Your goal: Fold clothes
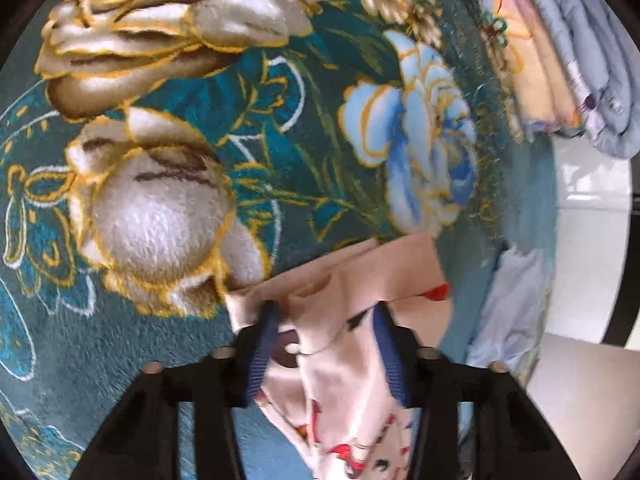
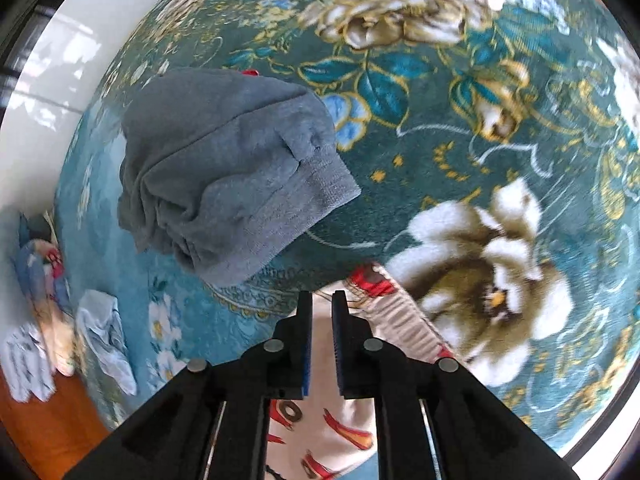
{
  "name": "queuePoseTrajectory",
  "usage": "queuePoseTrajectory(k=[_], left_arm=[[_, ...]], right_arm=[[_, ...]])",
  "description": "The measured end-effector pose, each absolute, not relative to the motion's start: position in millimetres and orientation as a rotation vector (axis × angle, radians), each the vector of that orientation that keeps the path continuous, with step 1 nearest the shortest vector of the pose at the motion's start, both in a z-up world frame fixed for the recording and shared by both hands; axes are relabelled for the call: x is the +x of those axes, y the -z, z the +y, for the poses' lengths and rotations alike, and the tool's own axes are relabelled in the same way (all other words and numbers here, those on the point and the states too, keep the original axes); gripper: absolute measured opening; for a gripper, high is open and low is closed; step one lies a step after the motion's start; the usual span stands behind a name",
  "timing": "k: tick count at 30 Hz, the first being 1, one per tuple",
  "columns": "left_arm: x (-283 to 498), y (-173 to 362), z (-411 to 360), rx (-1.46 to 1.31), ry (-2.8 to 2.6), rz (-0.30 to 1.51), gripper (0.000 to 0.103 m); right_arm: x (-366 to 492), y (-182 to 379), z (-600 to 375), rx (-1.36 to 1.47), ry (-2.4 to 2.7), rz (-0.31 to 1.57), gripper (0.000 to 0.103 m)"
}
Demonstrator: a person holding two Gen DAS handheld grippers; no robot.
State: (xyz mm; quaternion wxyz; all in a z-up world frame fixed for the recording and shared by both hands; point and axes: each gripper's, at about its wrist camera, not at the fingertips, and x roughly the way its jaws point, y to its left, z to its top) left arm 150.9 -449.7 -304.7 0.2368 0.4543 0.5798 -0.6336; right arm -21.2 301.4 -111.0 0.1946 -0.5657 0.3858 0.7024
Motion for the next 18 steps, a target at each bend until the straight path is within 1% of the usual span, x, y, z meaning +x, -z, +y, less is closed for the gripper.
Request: queuePoseTrajectory(k=[1,3,6,7,9,13,16,18], left_arm=[[150,306,-449,1.256,1.741,1.571,0.022],[149,303,-447,1.251,1.769,1.547,0.017],[141,299,-444,1.286,1.827,1.516,0.016],[137,297,-440,1.308,1.864,1.485,0.008],[135,288,-439,1.309,1.915,1.451,0.007],[157,276,-450,1.217,1.941,1.466,0.007],[173,300,-450,1.324,1.904,1.422,0.007],[174,305,-443,1.385,1.884,1.361,0.01]], right_arm=[[-19,108,300,-1.589,-1.973,1.075,0.011],[-15,105,296,-1.593,-1.975,1.071,0.012],[-7,104,289,-1.609,-1.971,1.085,0.015],[-5,106,287,-1.621,-1.963,1.087,0.017],[1,109,283,-1.635,-1.951,1.093,0.018],[11,112,275,-1.653,-1.945,1.11,0.018],[15,113,270,-1.668,-1.947,1.105,0.018],[18,115,268,-1.683,-1.936,1.112,0.018]])
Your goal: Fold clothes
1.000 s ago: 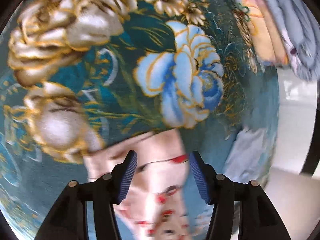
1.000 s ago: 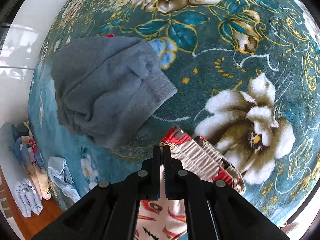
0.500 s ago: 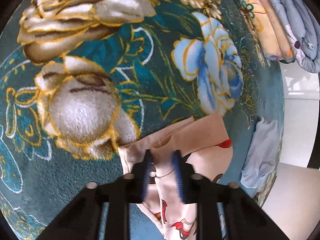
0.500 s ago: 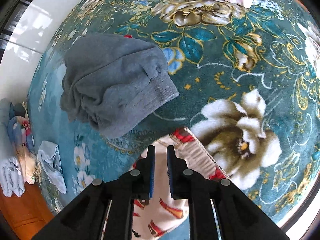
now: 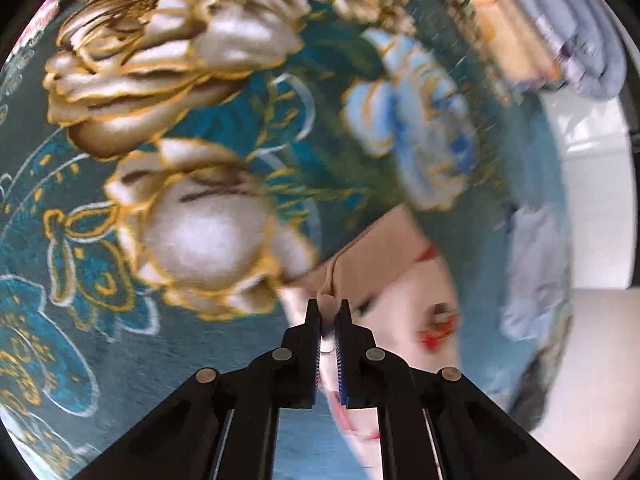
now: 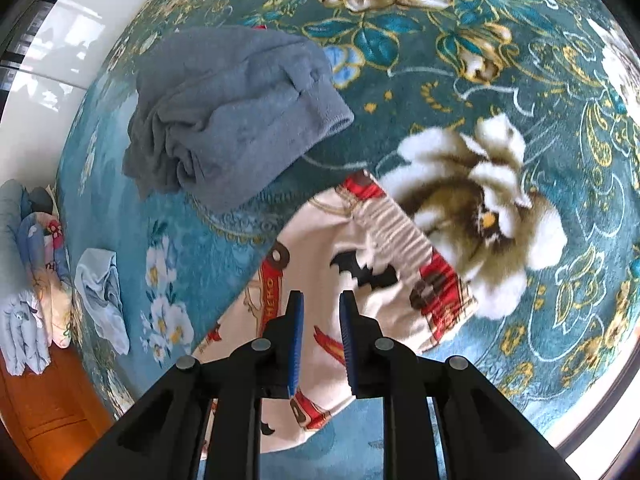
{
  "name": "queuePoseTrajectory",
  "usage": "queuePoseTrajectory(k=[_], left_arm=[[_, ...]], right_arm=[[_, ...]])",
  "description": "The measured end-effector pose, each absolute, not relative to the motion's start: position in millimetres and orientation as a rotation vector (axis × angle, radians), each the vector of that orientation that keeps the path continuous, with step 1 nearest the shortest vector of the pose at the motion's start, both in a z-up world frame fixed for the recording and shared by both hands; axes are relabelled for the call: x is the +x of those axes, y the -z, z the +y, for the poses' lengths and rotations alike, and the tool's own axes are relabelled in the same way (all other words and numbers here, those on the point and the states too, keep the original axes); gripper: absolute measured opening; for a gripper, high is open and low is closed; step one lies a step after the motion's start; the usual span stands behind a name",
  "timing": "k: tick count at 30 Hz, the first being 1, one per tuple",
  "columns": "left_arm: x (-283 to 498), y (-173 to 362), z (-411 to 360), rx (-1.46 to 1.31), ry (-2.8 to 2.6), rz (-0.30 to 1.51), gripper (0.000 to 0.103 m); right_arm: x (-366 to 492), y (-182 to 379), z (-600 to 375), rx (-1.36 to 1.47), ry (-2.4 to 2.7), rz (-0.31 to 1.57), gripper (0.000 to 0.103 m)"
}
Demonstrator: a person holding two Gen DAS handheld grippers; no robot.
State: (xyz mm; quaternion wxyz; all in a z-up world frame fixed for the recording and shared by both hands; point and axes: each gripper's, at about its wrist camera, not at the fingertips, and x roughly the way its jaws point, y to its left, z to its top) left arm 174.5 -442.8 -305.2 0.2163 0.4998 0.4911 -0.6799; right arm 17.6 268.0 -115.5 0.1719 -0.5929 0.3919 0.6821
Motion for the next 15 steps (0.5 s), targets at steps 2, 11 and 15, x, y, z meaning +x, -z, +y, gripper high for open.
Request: queuePoseTrajectory(k=[2,11,15], left_arm=[[171,304,-441,1.394,1.883,1.35,0.011],[171,318,-441,1.314,1.953,1.438,0.039],[173,325,-449,1.203,1.951,1.562,0.017]], right_arm=[[19,117,266,-1.69,-1.93,1.128,0.018],[17,118,254,-1.721,-1.953,1.154,0.018],[22,117,251,-1.728,-1.951,1.149,0.018]])
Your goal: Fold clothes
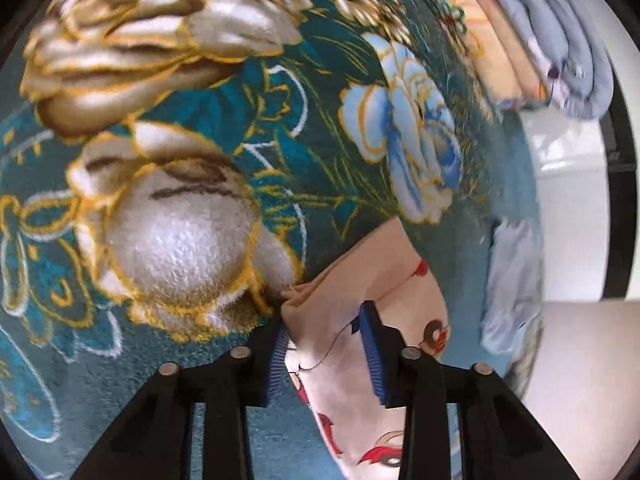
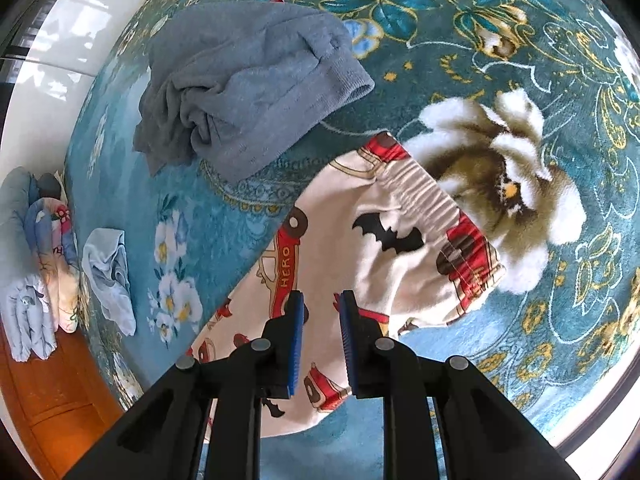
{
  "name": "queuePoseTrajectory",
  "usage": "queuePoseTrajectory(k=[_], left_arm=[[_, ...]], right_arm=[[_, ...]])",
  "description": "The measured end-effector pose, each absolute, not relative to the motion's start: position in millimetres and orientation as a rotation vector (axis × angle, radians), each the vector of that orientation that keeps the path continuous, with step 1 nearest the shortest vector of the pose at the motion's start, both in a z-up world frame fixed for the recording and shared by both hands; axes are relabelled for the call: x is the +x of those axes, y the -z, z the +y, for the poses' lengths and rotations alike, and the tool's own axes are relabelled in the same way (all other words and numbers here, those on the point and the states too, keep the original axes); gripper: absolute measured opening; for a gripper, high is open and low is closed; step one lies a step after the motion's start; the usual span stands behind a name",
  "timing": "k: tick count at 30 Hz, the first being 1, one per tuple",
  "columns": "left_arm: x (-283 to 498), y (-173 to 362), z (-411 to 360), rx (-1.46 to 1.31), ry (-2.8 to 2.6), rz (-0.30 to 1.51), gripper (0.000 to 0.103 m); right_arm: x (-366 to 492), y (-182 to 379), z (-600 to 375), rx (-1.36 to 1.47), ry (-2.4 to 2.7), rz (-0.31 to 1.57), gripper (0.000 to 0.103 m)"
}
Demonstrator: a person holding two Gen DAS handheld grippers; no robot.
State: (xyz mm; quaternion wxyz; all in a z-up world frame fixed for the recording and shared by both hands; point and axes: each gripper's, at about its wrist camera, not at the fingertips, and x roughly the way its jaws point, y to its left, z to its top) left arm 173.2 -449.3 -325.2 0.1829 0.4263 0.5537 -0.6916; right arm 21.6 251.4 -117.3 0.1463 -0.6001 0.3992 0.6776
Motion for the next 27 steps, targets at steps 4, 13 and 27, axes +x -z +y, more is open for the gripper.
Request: queuePoseTrajectory(k=[4,13,27], left_arm=[[176,319,-455,1.185,1.924,1.575,0.012],[165,231,-449,1.131,2.026,1.44,0.011],[195,231,-449,1.15,1.887,1.447,0.011]], right_arm=[[35,113,256,-1.704,-1.95,1.158,0.018],[86,123,279,-1.602,-1.898,1.253,0.04],[118,185,310,-1.248,-1.792,1.562,0.057]])
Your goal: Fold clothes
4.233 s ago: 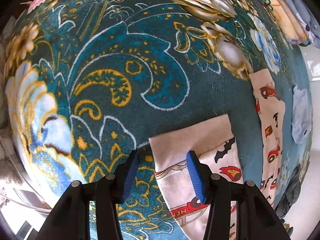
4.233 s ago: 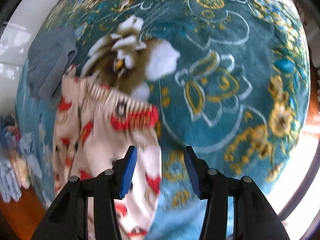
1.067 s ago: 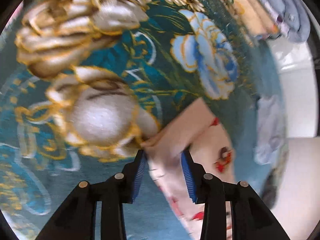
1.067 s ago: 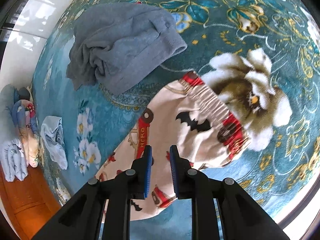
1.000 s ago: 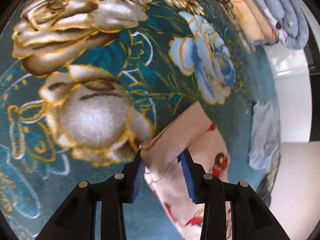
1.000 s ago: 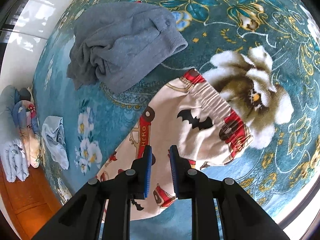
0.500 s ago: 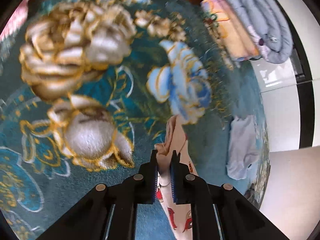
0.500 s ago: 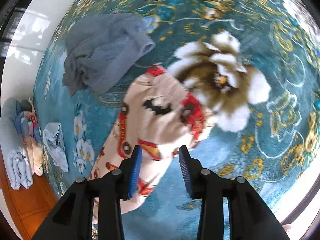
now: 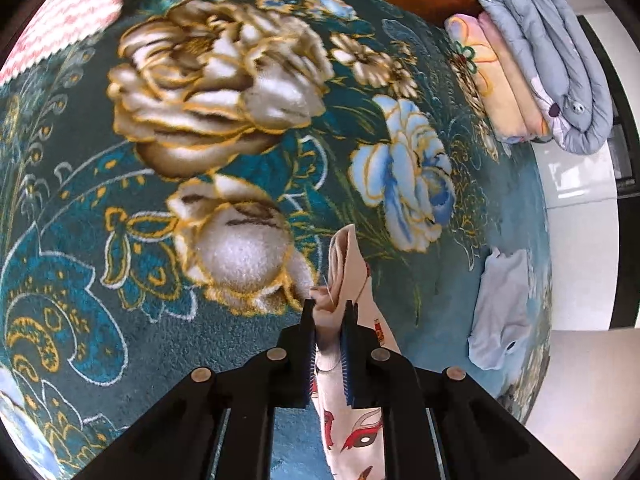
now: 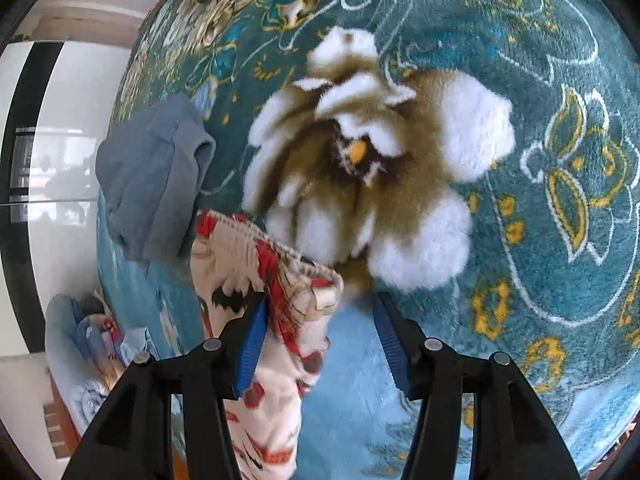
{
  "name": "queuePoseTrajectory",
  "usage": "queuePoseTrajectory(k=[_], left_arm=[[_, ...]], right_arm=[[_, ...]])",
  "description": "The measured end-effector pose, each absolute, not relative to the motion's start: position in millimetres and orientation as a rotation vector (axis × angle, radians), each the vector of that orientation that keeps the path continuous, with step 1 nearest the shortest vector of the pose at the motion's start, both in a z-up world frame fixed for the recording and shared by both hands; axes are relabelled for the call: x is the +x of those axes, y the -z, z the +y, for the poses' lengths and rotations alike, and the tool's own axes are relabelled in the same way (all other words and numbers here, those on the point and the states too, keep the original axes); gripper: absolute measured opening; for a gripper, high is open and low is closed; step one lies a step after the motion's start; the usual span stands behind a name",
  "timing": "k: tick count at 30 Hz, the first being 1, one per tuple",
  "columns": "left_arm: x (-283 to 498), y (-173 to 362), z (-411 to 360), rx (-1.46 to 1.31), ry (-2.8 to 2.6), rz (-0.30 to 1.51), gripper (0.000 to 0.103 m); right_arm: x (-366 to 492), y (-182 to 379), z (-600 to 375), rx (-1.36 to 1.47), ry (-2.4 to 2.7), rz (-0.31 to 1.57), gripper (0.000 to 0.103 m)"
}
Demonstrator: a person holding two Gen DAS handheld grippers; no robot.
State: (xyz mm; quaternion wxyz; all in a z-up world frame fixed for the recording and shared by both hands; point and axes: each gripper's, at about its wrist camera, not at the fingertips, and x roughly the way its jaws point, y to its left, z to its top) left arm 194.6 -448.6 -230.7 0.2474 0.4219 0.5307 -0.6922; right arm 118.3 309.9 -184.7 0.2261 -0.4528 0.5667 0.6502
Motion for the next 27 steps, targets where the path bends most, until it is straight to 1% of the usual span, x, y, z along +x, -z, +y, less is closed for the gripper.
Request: queuePoseTrajectory(k=[1,2,3,4,5,8,10,12,13,15,16,17,20,23,27], left_arm=[[193,223,-448,1.155,1.898,1.434,0.011],[192,217,-447,1.158,1.907,1.425,0.011],[189,213,-447,1.159,1.913,1.419,0.011],[187,207,-446,1.161,1.924,1.413,0.011],[184,199,-445,1.163,1.939,1.404,0.011],[185,167,-441,1.171,2.022,1.405,0.011],[192,150,-438,1.188,2.087,1.353,0.011],[204,151,-437,1.208,2.103,1.301,0.011],[215,159,-436,1.234,2.082,1.278,0.012],[229,178,-436,1.286,2.027,1.259,0.012],[240,198,-436,1.317,1.965,1.262,0.012],[254,223,-436,1.338,1.883,1.277,0.012],[278,251,-439,1.298,1.786,1.351,0.012],[287,257,-439,1.285,1.781,1.363,0.012],[280,246,-437,1.286,1.827,1.342,0.012]], right_arm=[[116,184,309,-1.249,-1.78,1.557,0.055],[113,183,309,-1.254,-1.771,1.558,0.035],[109,181,310,-1.27,-1.768,1.557,0.024],[104,177,312,-1.292,-1.767,1.543,0.023],[99,171,314,-1.311,-1.776,1.525,0.02],[89,135,321,-1.317,-1.892,1.472,0.019],[90,102,327,-1.289,-2.017,1.437,0.019],[92,73,334,-1.261,-2.132,1.399,0.019],[96,70,339,-1.264,-2.163,1.387,0.019],[104,82,346,-1.331,-2.147,1.339,0.019],[108,98,346,-1.391,-2.101,1.302,0.019],[111,116,347,-1.448,-2.04,1.287,0.019],[119,149,347,-1.513,-1.918,1.279,0.019],[122,157,346,-1.518,-1.901,1.275,0.019],[115,152,344,-1.559,-1.92,1.23,0.021]])
